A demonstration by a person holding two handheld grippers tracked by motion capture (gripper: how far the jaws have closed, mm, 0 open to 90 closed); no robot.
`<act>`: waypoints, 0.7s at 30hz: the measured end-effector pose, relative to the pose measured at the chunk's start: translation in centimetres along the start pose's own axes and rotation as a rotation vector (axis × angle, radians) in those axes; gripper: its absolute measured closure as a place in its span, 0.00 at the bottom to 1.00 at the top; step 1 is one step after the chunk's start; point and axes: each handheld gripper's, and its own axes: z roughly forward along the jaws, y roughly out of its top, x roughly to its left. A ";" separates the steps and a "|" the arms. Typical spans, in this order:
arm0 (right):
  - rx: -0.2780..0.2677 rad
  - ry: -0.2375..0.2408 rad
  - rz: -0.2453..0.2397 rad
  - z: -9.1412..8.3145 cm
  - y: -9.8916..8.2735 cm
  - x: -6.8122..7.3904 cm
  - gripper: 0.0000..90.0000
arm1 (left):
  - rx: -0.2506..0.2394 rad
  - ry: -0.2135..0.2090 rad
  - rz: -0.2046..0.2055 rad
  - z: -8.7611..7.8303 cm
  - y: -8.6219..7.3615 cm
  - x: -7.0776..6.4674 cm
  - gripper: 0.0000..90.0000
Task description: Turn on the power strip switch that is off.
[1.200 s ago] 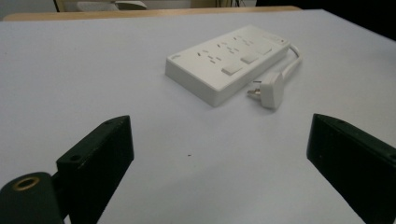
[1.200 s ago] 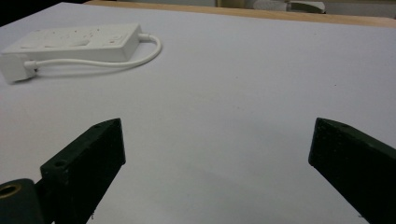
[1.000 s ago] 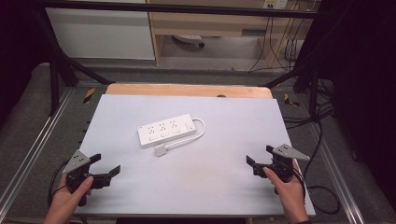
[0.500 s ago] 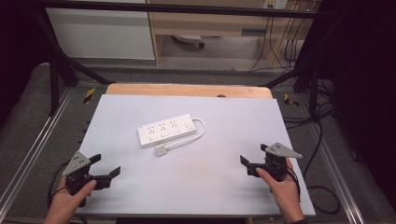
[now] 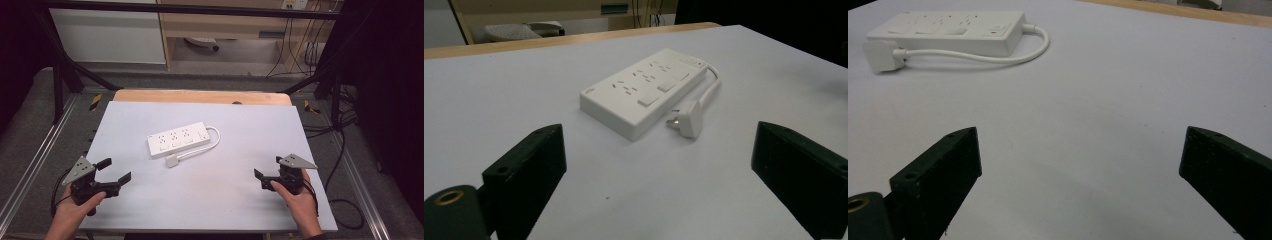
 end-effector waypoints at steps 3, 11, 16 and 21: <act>0.004 0.002 -0.007 0.1 0.0 0.1 0.04 | 0.002 -0.018 0.002 0.5 1.4 -0.2 0.09; 0.015 0.016 -0.020 0.2 -0.3 0.4 0.04 | 0.009 -0.035 0.034 2.2 3.6 -0.7 0.10; 0.020 0.022 -0.033 0.2 -0.4 0.6 0.04 | 0.019 -0.058 0.037 3.5 4.6 -1.2 0.10; 0.021 0.023 -0.034 0.2 -0.5 0.5 0.04 | 0.030 -0.071 0.054 5.0 5.5 -1.9 0.09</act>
